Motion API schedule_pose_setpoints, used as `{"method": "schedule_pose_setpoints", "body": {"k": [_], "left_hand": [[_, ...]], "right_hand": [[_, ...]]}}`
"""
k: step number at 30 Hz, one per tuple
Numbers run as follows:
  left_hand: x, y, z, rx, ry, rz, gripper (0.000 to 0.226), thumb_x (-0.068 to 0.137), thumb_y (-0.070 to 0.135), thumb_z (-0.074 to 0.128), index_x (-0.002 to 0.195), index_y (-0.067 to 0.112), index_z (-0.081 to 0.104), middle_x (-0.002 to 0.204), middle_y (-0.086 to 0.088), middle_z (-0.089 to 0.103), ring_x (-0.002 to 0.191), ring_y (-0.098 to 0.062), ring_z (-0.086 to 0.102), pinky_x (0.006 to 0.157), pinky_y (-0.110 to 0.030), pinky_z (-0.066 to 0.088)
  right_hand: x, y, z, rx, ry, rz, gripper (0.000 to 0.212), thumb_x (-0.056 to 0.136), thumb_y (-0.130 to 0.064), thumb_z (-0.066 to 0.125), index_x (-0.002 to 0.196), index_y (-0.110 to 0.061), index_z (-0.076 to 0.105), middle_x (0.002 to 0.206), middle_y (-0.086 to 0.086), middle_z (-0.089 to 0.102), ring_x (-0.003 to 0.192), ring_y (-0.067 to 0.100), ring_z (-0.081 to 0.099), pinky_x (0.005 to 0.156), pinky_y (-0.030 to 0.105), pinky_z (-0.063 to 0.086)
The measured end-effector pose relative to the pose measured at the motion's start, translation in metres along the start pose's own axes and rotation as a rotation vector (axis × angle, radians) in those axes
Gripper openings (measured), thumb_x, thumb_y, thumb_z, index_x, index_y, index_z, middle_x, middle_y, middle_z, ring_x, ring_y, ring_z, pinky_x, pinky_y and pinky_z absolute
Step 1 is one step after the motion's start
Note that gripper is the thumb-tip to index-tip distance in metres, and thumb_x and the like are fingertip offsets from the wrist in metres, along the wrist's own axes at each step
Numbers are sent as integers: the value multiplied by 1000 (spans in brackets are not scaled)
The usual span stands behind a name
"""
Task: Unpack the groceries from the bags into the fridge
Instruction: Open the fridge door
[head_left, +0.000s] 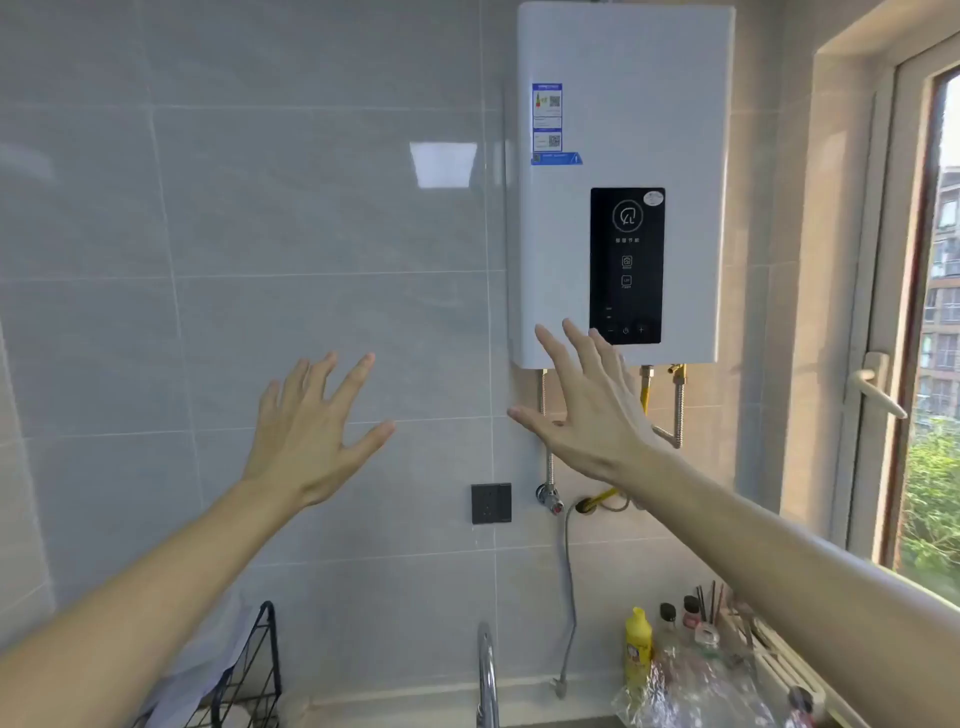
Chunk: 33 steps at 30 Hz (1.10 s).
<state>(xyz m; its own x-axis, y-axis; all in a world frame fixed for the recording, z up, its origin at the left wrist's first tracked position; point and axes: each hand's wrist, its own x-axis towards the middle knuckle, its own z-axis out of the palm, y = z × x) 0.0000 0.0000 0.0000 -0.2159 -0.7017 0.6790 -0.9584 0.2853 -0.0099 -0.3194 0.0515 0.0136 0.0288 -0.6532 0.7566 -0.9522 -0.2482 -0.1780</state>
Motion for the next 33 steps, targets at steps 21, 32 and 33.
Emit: {"method": "schedule_pose_setpoints", "body": {"k": [21, 32, 33], "left_hand": [[-239, -47, -121, 302, -24, -368, 83, 89, 81, 24, 161, 41, 10, 162, -11, 30, 150, -37, 26, 119, -58, 26], [-471, 1, -310, 578, -30, -752, 83, 88, 81, 23, 160, 46, 5, 166, -8, 25, 154, -33, 17, 121, -55, 21], [-492, 6, -331, 610, -22, -783, 82, 88, 81, 24, 160, 46, 5, 165, -8, 25, 154, -32, 18, 121, -55, 22]], "right_hand": [[-105, -143, 50, 318, -248, -339, 86, 88, -79, 28, 161, -36, 21, 170, 6, 21, 154, 33, 20, 123, 57, 21], [-239, -335, -27, 729, -336, -758, 78, 91, -69, 44, 158, -33, 29, 163, 4, 33, 146, 25, 32, 118, 47, 33], [-252, -355, -39, 759, -336, -790, 78, 91, -69, 45, 158, -32, 30, 163, 3, 33, 146, 25, 32, 118, 47, 33]]}}
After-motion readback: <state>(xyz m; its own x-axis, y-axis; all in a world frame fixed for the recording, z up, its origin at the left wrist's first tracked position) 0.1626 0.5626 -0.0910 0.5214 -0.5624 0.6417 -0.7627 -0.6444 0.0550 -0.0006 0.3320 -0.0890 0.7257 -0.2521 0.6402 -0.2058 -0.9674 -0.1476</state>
